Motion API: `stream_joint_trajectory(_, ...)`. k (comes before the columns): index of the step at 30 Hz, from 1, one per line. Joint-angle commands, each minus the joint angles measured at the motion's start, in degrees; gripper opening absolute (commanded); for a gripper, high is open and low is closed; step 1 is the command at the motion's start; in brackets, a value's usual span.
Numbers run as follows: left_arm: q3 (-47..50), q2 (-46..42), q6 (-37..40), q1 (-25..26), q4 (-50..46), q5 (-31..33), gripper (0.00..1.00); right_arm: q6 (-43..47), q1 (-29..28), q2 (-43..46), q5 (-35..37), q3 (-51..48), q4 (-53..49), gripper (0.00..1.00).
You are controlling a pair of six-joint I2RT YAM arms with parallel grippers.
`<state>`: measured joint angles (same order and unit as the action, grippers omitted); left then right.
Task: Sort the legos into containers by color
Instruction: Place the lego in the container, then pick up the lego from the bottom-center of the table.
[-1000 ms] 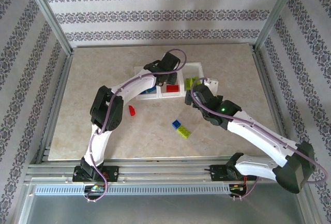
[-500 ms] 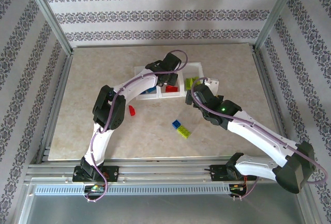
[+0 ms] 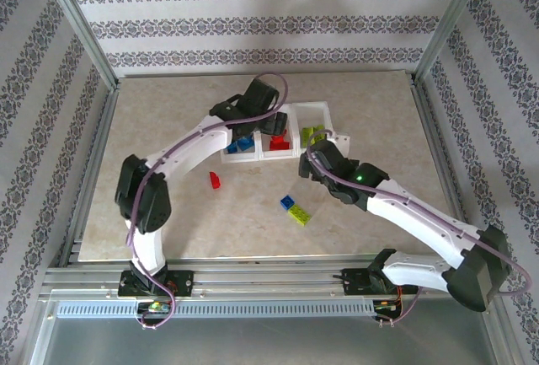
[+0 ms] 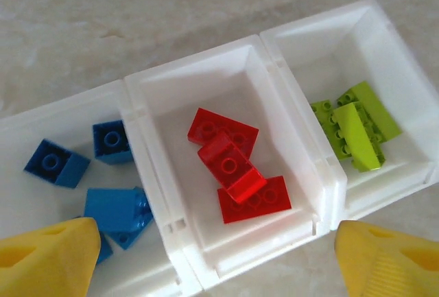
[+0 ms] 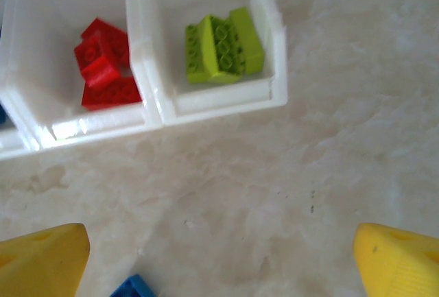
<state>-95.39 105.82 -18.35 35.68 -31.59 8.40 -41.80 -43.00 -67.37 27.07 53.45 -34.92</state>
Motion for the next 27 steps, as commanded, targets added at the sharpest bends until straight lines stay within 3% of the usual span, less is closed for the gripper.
stream_joint_trajectory(1,6.26,-4.7,-2.22,0.71,3.36,3.05,0.99,1.26,-2.17,-1.64,-3.21,-0.94,-2.65,0.98)
stream_joint_trajectory(14,33.6,-25.19,-11.46,-1.73,11.08,8.13,1.0,3.45,-8.0,-8.27,-13.1,-6.31,-3.12,0.88)
stream_joint_trajectory(27,48.5,-38.24,-17.08,-6.48,10.27,6.79,1.0,5.06,-9.47,-17.68,-18.57,-6.41,-1.34,0.79)
